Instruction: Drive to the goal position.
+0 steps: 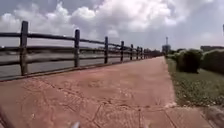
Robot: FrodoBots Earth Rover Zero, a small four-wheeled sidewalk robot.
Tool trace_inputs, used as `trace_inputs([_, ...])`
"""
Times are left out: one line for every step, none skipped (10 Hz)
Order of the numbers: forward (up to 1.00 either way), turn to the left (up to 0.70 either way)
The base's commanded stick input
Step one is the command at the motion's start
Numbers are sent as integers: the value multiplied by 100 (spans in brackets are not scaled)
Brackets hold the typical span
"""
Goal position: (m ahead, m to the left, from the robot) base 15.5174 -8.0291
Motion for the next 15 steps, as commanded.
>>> trace_inputs([70,0])
trace_inputs([70,-2])
trace_inputs([70,-10])
trace_inputs([70,-22])
trace_inputs([70,-26])
trace_inputs([70,-26])
trace_inputs([70,-26])
trace_inputs([70,-26])
trace_inputs([70,-26])
trace_inputs([70,-26])
trace_inputs([70,-27])
trace_inputs([70,-26])
trace_inputs([70,-26])
trace_inputs([70,-26])
trace_inputs([70,-26])
